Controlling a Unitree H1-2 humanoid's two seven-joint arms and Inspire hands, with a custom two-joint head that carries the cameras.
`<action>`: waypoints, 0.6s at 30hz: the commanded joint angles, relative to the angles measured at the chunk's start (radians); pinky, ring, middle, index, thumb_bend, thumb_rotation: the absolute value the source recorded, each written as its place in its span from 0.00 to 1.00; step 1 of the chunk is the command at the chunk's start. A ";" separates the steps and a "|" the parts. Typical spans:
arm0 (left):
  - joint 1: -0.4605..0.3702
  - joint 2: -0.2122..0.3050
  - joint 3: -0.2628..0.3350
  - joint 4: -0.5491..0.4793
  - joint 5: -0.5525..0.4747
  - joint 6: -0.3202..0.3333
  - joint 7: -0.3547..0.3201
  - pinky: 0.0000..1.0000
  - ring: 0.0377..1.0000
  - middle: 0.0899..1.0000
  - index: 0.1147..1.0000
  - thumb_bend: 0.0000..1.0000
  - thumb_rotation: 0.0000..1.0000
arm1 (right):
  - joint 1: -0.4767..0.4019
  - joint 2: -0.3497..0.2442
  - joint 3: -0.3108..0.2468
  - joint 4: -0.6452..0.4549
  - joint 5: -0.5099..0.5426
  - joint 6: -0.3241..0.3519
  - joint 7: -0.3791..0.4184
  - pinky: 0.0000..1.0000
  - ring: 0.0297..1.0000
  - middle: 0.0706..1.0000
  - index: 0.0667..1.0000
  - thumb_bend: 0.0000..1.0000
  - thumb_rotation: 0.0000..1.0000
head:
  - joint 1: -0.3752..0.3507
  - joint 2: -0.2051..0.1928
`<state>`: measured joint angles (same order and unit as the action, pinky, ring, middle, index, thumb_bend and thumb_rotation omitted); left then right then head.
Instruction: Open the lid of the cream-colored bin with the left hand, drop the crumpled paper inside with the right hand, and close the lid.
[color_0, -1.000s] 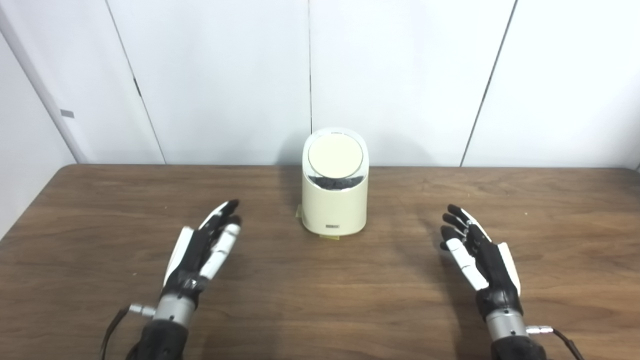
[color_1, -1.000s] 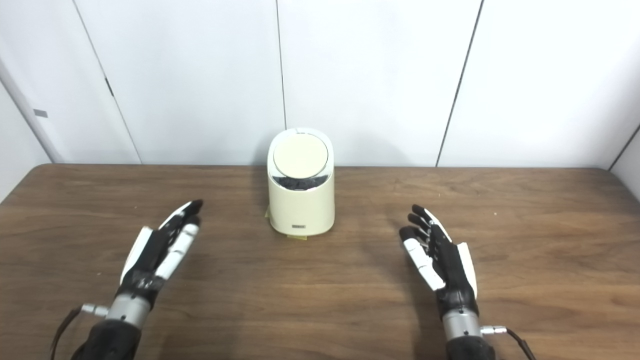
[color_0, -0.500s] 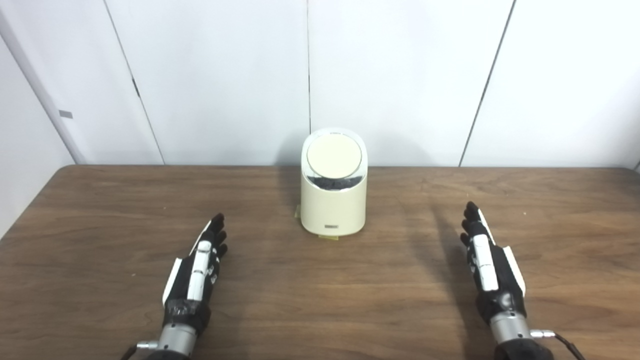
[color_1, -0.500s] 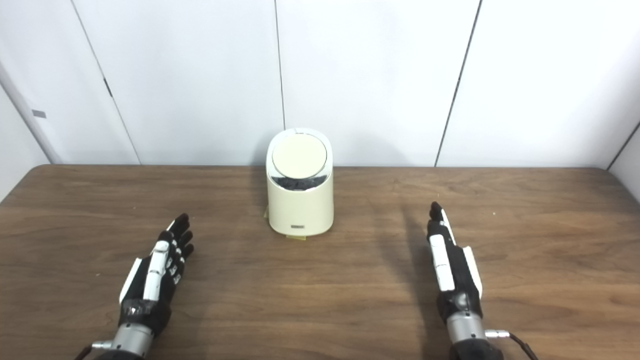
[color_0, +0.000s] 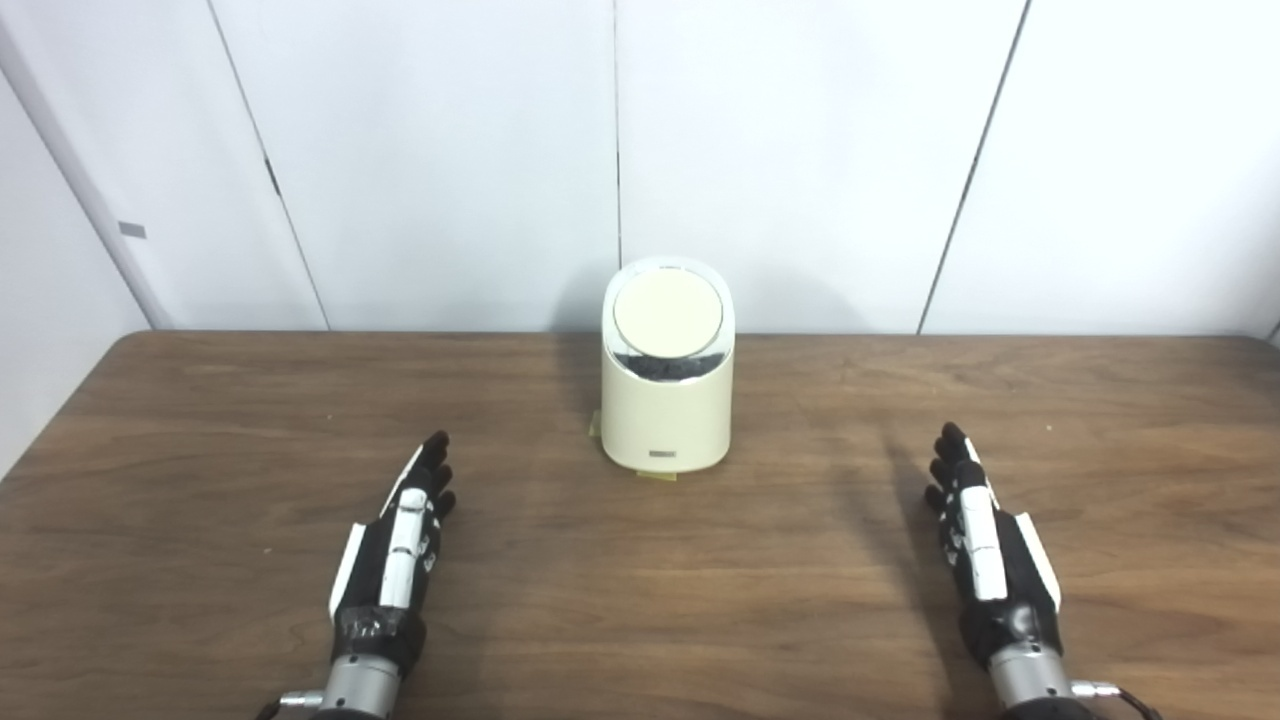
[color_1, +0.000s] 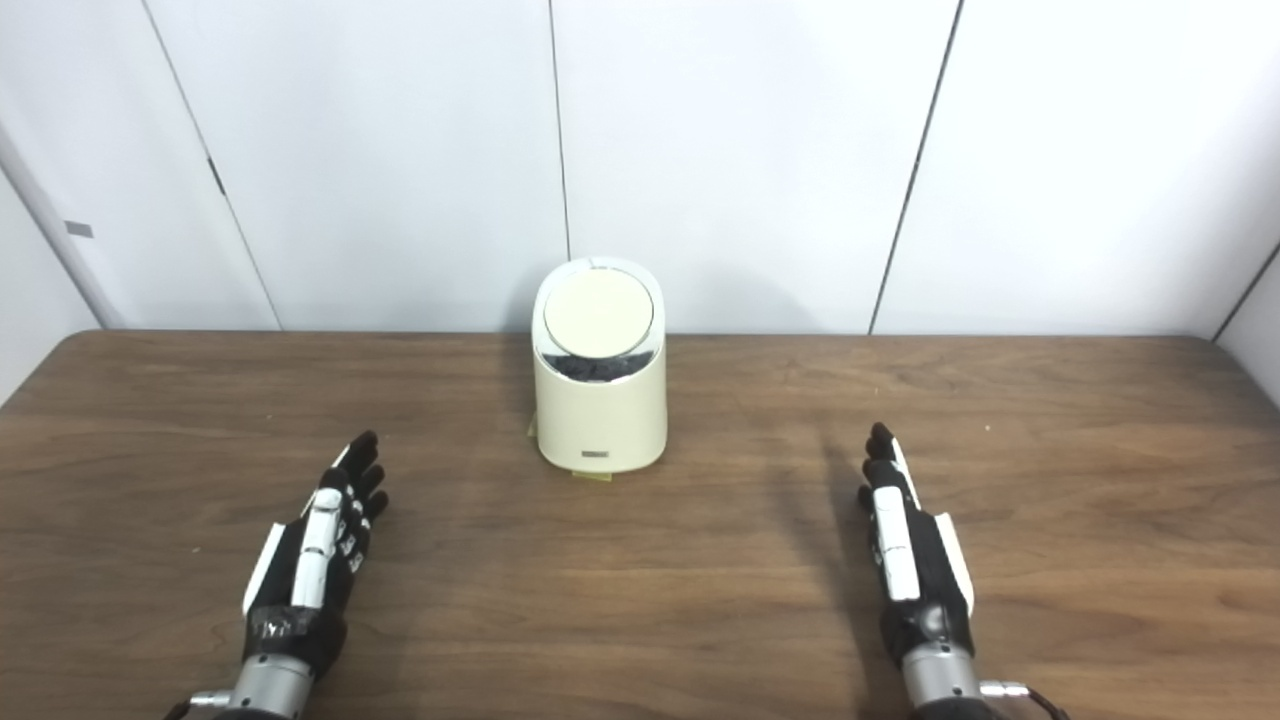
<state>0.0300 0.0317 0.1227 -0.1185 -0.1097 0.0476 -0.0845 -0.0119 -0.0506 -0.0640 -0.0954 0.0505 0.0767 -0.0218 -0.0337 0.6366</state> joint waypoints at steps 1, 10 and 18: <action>0.012 0.000 -0.010 0.010 0.007 -0.016 0.010 1.00 1.00 1.00 0.98 0.43 0.93 | -0.019 -0.003 -0.006 -0.034 0.007 -0.007 0.005 0.98 0.99 0.99 0.98 0.54 0.98 | 0.000 0.001; 0.014 0.004 -0.018 -0.006 0.005 -0.001 0.016 1.00 1.00 1.00 0.98 0.42 0.91 | -0.017 -0.006 0.000 -0.039 0.005 -0.003 0.007 0.96 0.98 0.99 0.99 0.53 0.98 | 0.002 0.003; 0.015 0.007 -0.021 -0.012 0.001 0.004 0.015 1.00 1.00 1.00 0.99 0.43 0.92 | -0.017 -0.007 0.002 -0.040 0.004 -0.005 0.008 0.96 0.98 0.99 0.99 0.52 0.99 | 0.007 0.006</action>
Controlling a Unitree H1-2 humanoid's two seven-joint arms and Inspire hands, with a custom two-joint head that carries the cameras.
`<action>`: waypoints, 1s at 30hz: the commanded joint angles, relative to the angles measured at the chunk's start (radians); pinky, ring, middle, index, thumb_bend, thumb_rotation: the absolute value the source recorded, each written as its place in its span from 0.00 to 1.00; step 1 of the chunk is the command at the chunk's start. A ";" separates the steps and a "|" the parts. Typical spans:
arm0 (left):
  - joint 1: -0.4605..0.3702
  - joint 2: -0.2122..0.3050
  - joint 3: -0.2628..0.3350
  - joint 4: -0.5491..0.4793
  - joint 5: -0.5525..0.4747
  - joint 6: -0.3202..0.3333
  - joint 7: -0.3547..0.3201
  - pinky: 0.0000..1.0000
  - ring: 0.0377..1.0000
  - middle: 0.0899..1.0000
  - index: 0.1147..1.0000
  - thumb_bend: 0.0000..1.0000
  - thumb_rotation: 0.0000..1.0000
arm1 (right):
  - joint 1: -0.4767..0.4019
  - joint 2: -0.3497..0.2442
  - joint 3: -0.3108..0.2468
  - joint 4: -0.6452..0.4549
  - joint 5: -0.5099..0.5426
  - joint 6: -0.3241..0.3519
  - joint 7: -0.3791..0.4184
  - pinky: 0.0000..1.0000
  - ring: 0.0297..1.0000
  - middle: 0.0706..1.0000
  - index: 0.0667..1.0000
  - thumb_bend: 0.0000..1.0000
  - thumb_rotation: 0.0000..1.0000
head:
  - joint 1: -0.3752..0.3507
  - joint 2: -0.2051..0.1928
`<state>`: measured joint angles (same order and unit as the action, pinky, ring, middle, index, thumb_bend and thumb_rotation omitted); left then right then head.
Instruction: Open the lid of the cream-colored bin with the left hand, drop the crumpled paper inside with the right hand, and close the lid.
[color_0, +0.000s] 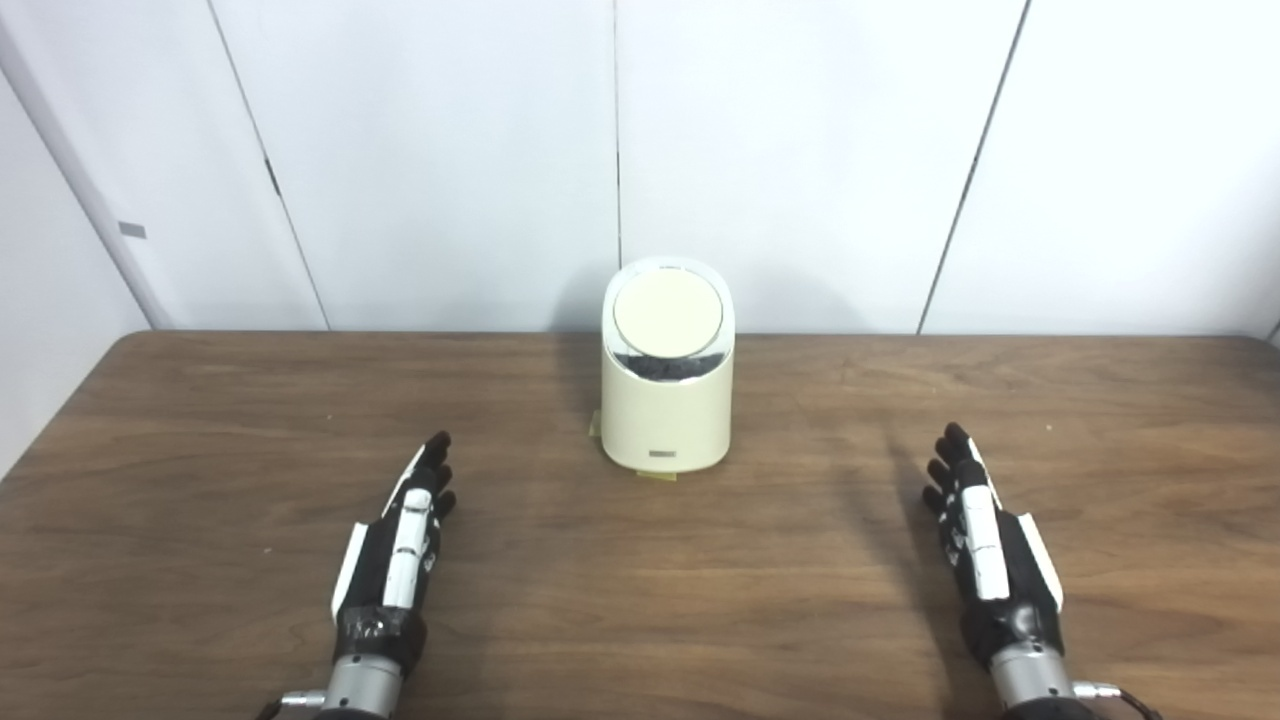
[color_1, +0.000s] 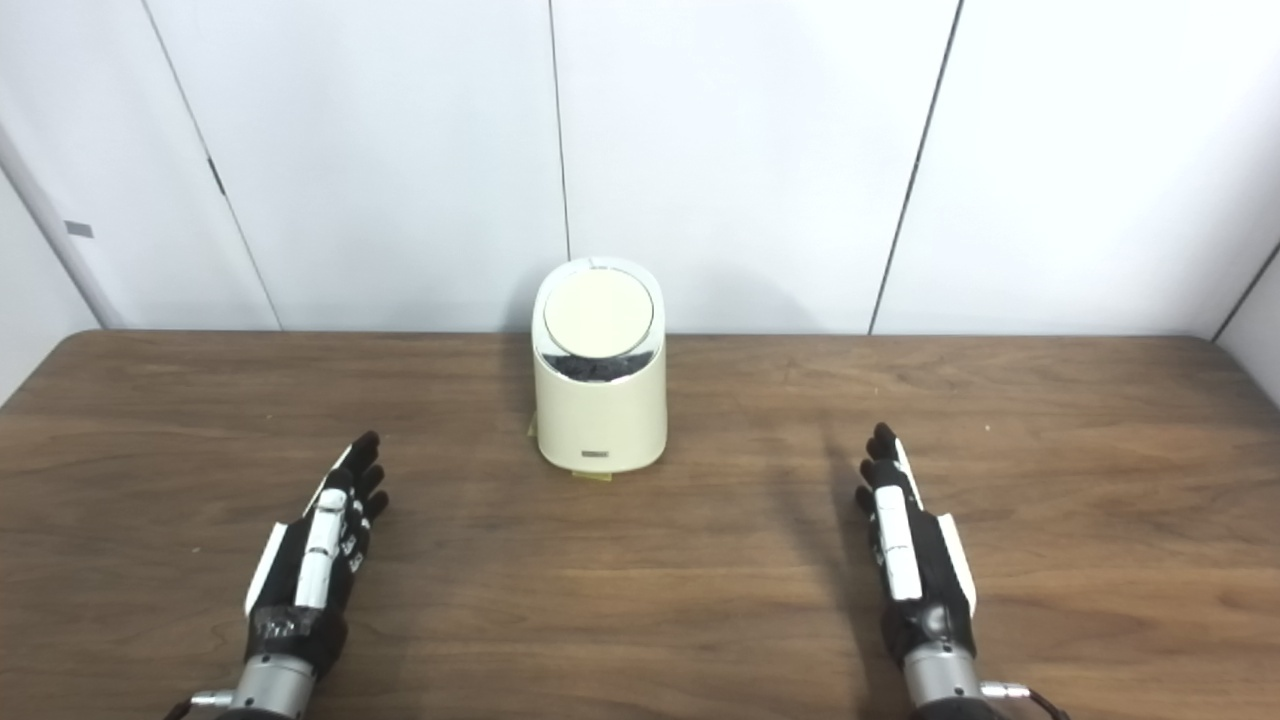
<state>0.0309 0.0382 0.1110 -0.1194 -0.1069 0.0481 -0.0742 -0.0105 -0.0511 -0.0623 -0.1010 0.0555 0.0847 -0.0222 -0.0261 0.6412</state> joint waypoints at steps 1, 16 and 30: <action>0.014 0.001 -0.009 -0.010 -0.002 0.003 0.003 1.00 1.00 1.00 0.99 0.42 0.92 | -0.018 -0.007 -0.001 -0.034 -0.001 -0.013 0.008 0.96 0.98 0.98 0.99 0.52 0.99 | 0.000 0.001; 0.010 0.006 -0.014 -0.005 0.012 -0.006 0.014 1.00 1.00 0.99 0.99 0.42 0.91 | -0.027 -0.005 -0.004 -0.019 0.015 -0.022 0.014 0.96 0.97 0.98 0.99 0.55 0.96 | 0.006 0.004; 0.009 0.007 -0.017 -0.014 0.005 0.006 0.019 1.00 1.00 0.99 1.00 0.42 0.90 | -0.027 0.000 -0.003 -0.040 0.013 -0.009 0.010 0.95 0.96 0.97 0.98 0.54 0.96 | 0.016 0.015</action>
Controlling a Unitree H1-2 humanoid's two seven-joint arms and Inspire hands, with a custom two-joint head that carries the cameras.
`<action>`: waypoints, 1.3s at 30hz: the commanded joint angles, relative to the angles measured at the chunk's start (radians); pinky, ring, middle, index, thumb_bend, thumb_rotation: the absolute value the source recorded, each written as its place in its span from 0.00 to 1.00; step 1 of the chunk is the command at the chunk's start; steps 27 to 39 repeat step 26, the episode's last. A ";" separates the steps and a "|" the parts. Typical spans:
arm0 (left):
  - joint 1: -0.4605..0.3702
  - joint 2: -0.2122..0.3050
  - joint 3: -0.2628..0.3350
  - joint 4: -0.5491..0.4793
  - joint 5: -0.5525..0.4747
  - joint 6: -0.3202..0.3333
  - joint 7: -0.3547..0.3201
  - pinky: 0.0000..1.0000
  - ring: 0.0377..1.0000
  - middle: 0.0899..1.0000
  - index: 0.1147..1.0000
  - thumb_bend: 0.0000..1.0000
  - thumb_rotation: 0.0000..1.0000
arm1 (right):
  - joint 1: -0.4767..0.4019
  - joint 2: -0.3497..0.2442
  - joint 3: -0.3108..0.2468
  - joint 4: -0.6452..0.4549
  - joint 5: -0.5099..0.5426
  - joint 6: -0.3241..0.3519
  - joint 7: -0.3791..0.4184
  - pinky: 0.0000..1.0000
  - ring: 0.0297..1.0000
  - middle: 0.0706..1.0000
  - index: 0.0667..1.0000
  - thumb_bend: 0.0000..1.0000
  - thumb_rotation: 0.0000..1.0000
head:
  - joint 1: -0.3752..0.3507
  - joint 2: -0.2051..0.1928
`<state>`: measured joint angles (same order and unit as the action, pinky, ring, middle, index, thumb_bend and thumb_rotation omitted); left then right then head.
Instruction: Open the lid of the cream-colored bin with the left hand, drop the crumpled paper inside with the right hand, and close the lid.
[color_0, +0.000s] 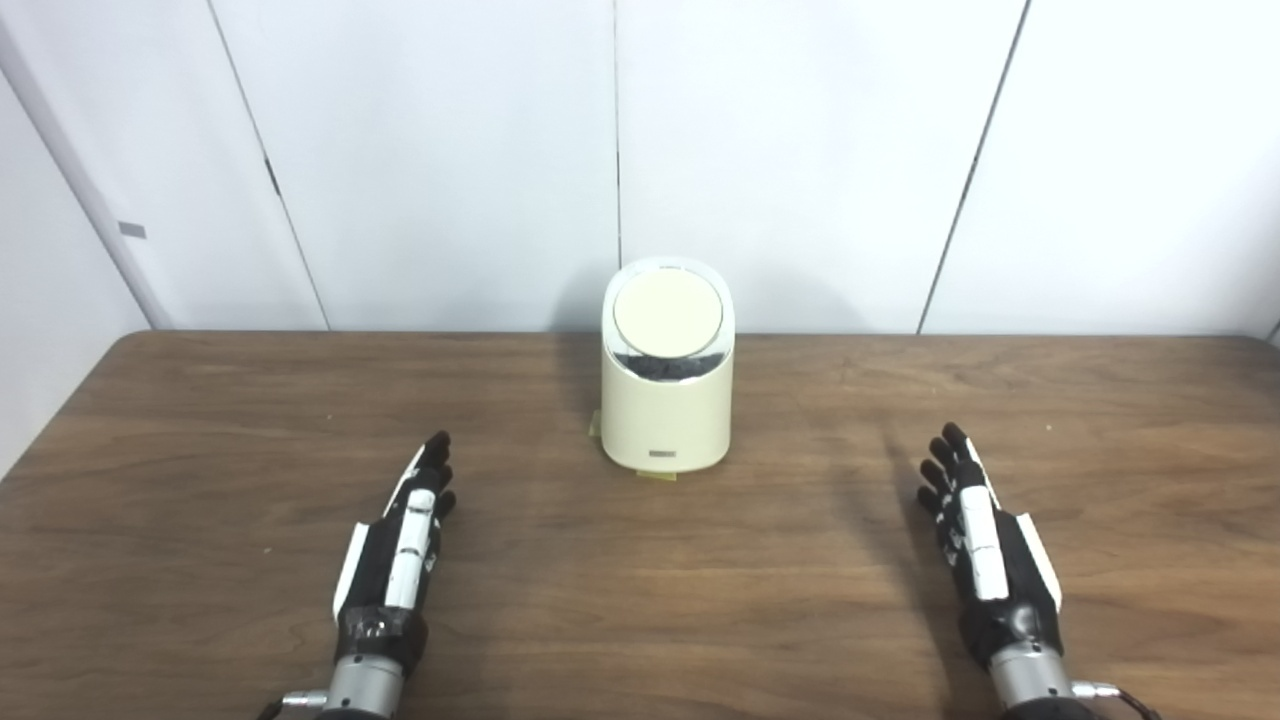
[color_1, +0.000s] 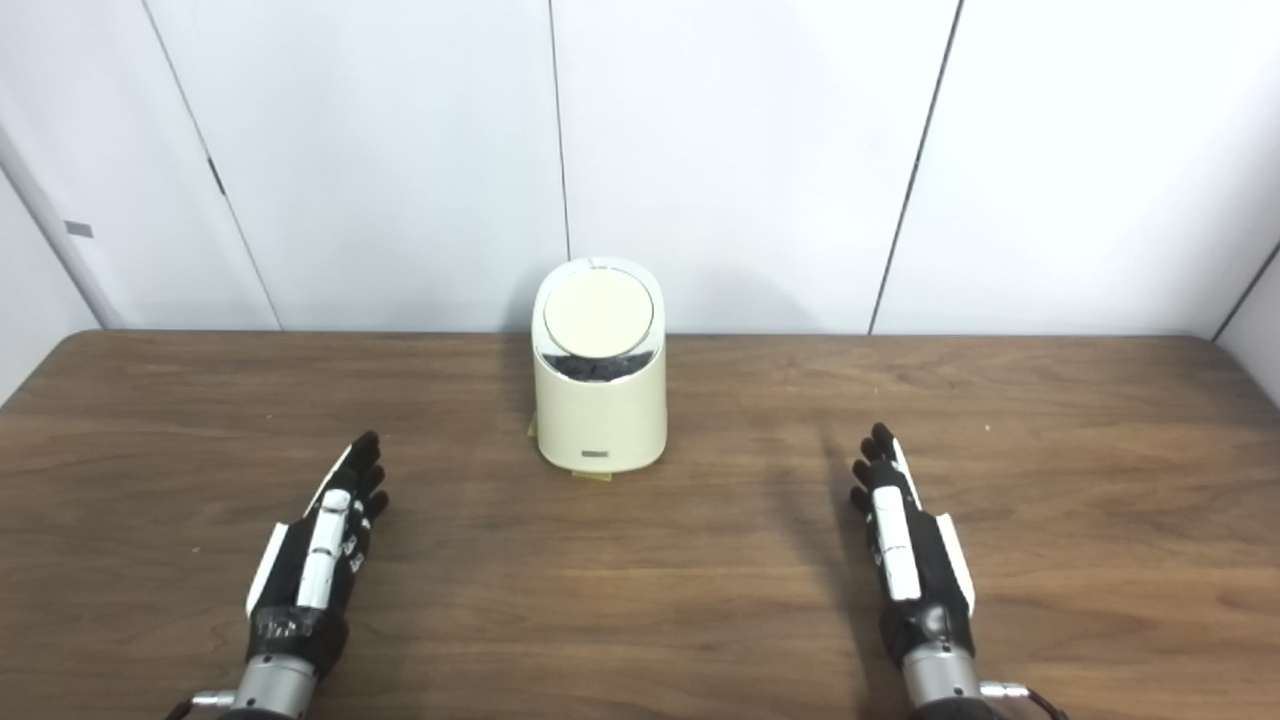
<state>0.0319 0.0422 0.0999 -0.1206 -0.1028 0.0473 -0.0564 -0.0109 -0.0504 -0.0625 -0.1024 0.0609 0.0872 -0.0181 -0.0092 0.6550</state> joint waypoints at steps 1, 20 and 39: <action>0.008 0.003 -0.006 -0.014 0.000 0.008 0.002 1.00 1.00 0.99 1.00 0.42 0.90 | -0.027 -0.001 -0.003 -0.039 0.009 -0.009 0.007 0.95 0.96 0.97 0.98 0.54 0.95 | -0.002 0.002; 0.007 0.006 -0.006 -0.009 -0.002 0.005 0.007 1.00 1.00 0.99 1.00 0.44 0.90 | -0.027 -0.006 0.003 -0.040 -0.001 -0.008 0.010 0.94 0.96 0.97 0.98 0.53 0.97 | -0.005 0.007; 0.006 0.009 -0.005 -0.010 -0.003 0.010 0.007 1.00 1.00 0.98 0.99 0.45 0.91 | -0.027 -0.003 0.002 -0.044 0.000 -0.002 0.008 0.95 0.96 0.97 0.98 0.55 0.96 | -0.007 0.009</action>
